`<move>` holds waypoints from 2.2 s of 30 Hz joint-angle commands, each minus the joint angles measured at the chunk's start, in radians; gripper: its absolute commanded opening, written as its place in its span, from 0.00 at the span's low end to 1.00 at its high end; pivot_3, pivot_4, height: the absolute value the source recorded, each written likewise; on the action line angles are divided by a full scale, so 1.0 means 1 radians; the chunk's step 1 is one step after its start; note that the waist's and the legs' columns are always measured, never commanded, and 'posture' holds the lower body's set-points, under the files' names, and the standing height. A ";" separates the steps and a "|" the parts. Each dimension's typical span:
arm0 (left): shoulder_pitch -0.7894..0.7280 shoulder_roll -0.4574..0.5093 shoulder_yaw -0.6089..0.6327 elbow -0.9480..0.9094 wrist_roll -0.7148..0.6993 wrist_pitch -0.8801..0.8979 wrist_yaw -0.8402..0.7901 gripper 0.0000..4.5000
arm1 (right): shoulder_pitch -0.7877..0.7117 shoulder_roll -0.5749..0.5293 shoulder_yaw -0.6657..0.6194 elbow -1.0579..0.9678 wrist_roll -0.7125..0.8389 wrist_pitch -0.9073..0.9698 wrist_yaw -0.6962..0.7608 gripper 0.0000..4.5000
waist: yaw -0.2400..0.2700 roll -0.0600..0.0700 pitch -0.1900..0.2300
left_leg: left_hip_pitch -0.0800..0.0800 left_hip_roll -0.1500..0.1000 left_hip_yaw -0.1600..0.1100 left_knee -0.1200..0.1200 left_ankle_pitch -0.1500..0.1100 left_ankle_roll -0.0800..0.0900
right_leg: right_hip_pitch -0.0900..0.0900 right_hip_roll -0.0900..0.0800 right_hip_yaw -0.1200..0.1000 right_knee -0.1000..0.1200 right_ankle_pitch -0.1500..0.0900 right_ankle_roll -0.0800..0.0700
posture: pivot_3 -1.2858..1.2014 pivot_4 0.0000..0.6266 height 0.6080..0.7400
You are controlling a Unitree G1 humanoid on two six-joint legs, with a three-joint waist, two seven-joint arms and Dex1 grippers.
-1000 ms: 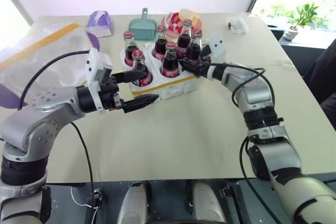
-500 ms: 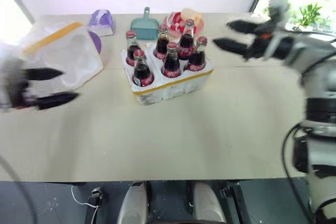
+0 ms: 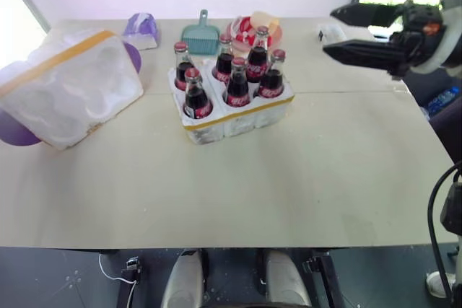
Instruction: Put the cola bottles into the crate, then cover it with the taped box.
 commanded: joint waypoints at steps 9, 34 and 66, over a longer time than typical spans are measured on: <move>-0.379 -0.191 -0.193 0.336 0.289 -0.089 0.282 1.00 | 0.083 -0.022 -0.055 -0.089 0.025 -0.002 -0.070 0.99 | 0.004 -0.004 0.000 | 0.000 0.000 0.000 0.003 0.000 0.000 | 0.000 -0.001 0.000 0.001 0.001 0.001 | 0.52 0.24 0.97; -0.395 -0.254 -0.115 0.334 0.245 -0.008 0.158 0.09 | 0.207 -0.157 -0.114 -0.167 0.086 0.030 -0.053 1.00 | 0.013 -0.005 0.000 | 0.000 0.000 -0.001 0.006 0.000 0.000 | 0.001 -0.001 0.000 0.004 0.001 0.001 | 0.52 0.24 0.97; -0.093 -0.441 -0.264 -1.230 0.551 0.207 0.493 0.09 | 0.457 -0.077 -0.258 -0.210 0.094 -0.038 -0.208 1.00 | 0.015 -0.007 -0.001 | 0.001 0.000 -0.002 0.007 0.000 0.000 | 0.003 -0.001 0.001 0.004 0.001 0.001 | 0.52 0.24 0.97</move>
